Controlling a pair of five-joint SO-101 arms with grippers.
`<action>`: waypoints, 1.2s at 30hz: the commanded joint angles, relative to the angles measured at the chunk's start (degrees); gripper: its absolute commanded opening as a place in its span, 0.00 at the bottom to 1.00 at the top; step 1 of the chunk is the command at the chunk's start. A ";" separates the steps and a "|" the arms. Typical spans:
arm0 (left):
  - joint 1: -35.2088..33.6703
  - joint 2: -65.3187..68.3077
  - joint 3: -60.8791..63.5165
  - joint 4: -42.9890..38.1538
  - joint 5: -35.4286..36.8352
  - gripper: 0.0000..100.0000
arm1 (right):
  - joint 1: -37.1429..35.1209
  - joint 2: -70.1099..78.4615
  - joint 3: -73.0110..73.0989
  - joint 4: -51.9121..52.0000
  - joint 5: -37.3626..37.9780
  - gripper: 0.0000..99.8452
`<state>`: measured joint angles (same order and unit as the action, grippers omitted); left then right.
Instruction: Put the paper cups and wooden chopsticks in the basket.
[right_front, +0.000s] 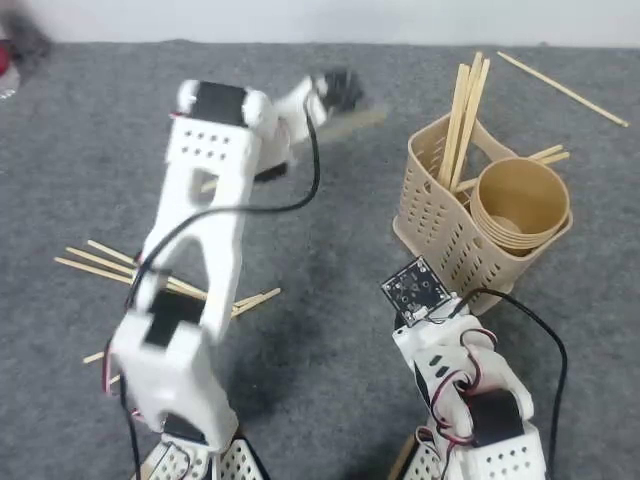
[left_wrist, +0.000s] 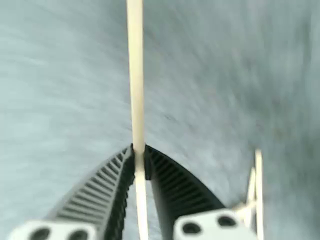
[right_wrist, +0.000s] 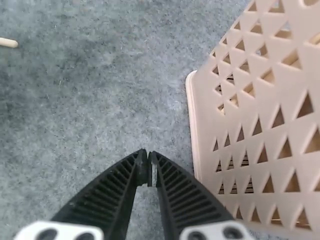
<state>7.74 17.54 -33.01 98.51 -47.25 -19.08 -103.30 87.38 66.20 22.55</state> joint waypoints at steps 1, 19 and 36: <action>4.48 -18.46 -5.41 -11.34 23.74 0.01 | 0.31 -0.75 -0.35 -1.01 0.62 0.01; 27.43 -26.55 32.40 -66.02 51.43 0.01 | 1.27 -0.66 2.20 -3.38 0.70 0.01; 28.48 -29.45 53.67 -84.84 51.16 0.20 | 3.30 -0.66 1.76 -3.56 0.70 0.01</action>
<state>35.69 -7.52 22.11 7.69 4.09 -16.62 -103.30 90.11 64.09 22.73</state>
